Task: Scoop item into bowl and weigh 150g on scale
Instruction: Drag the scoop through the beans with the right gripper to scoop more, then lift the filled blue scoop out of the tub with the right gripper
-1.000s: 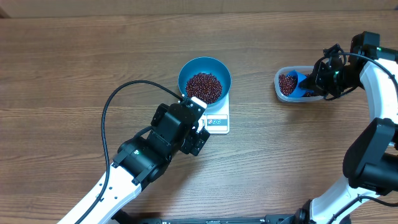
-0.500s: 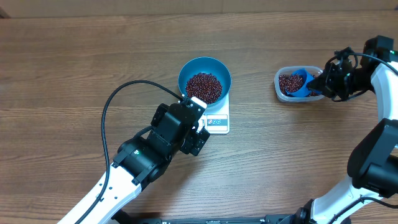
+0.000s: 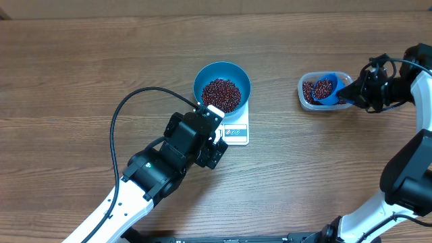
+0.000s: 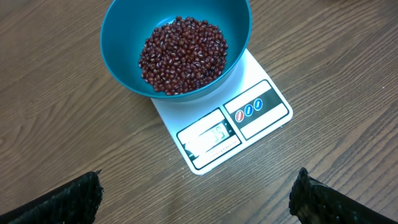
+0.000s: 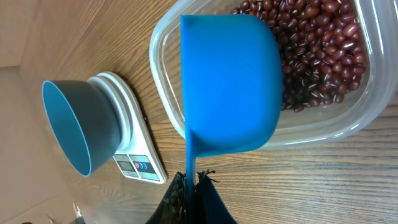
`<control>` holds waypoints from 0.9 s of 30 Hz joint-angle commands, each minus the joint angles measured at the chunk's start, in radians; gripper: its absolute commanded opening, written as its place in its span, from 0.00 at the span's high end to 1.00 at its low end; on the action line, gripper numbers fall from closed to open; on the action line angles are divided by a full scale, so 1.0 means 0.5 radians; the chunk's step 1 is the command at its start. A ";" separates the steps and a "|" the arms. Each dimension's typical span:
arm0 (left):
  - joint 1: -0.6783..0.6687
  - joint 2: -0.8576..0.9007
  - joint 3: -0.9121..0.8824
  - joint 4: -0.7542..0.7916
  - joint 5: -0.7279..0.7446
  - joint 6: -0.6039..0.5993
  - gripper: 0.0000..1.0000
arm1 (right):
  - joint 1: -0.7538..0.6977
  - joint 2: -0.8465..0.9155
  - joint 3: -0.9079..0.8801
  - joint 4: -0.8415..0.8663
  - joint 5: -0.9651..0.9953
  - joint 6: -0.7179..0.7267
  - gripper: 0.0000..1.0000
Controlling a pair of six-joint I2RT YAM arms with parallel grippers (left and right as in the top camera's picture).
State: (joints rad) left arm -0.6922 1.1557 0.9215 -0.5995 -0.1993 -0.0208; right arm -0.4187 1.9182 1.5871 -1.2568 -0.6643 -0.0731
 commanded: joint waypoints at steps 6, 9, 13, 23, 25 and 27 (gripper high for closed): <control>-0.004 -0.023 -0.020 0.004 -0.022 -0.018 0.00 | -0.018 0.005 -0.020 -0.011 -0.037 -0.030 0.96; -0.004 -0.023 -0.020 0.017 -0.024 -0.018 0.01 | -0.018 0.005 -0.020 -0.011 -0.037 -0.030 0.96; -0.004 -0.023 -0.020 0.053 -0.003 -0.020 0.00 | -0.018 0.005 -0.020 -0.010 -0.037 -0.031 0.96; -0.004 -0.021 -0.021 -0.050 0.021 -0.018 0.00 | -0.018 0.005 -0.020 -0.009 -0.037 -0.031 0.96; -0.004 -0.021 -0.022 -0.029 0.030 -0.017 0.01 | -0.018 0.005 -0.020 -0.009 -0.037 -0.031 0.96; -0.004 -0.022 -0.040 0.014 0.037 -0.019 0.00 | -0.018 0.005 -0.020 -0.009 -0.037 -0.031 0.96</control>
State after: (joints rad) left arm -0.6922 1.1557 0.9215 -0.6170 -0.1974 -0.0208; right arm -0.4202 1.9182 1.5871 -1.2572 -0.6731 -0.0788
